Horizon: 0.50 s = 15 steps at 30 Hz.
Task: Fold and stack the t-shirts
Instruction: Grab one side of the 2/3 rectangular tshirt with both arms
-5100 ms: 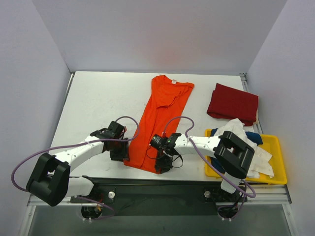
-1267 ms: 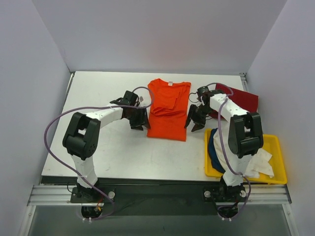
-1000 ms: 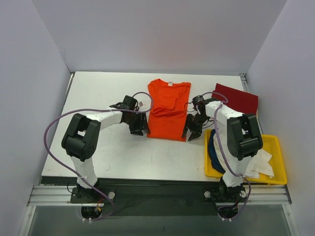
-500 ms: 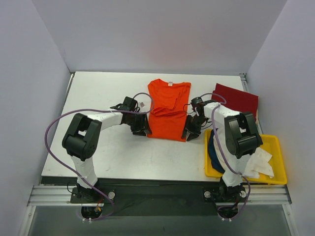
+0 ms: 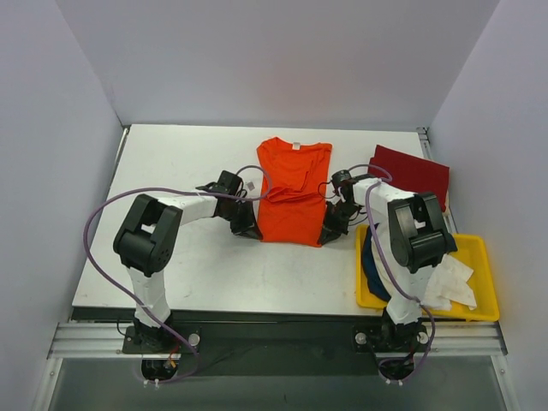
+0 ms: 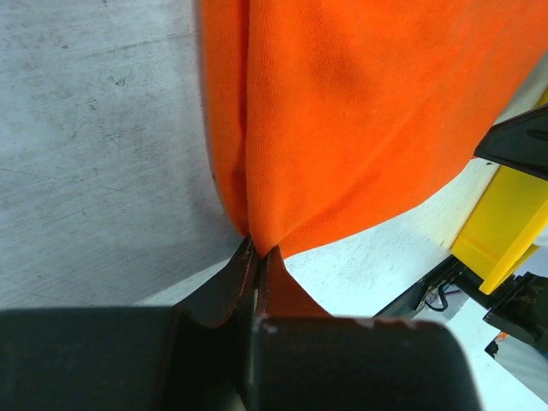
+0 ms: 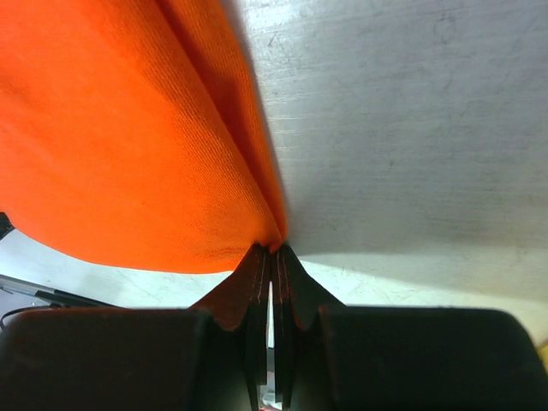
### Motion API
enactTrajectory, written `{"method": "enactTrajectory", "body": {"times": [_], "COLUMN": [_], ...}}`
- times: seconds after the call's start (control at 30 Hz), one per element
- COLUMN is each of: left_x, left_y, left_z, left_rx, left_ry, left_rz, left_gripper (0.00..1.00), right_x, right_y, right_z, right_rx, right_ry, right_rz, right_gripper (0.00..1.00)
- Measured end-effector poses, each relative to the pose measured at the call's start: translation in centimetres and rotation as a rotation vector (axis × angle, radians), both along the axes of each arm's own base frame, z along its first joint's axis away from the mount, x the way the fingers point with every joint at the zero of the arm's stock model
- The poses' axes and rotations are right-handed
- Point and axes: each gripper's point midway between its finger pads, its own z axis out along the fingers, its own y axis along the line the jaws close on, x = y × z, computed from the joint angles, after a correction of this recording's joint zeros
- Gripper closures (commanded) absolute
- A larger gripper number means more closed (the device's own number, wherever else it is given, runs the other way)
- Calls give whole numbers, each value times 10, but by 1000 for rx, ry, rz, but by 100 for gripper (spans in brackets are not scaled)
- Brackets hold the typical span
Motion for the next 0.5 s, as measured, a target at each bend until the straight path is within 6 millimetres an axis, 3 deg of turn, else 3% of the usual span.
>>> {"method": "enactTrajectory", "body": {"times": [0.3,0.5], "left_x": [5,16], "left_y": [0,-1], "left_z": [6,41], "left_rx": [16,-1], "left_ry": [-8,-76], "left_rz": [-2,5], "left_gripper": [100,100], "right_x": [0,8], "right_y": [2,5], "right_z": [5,39], "right_rx": [11,37], "right_ry": [0,-63], "right_rz": [-1,-1], "right_gripper": [100,100]}}
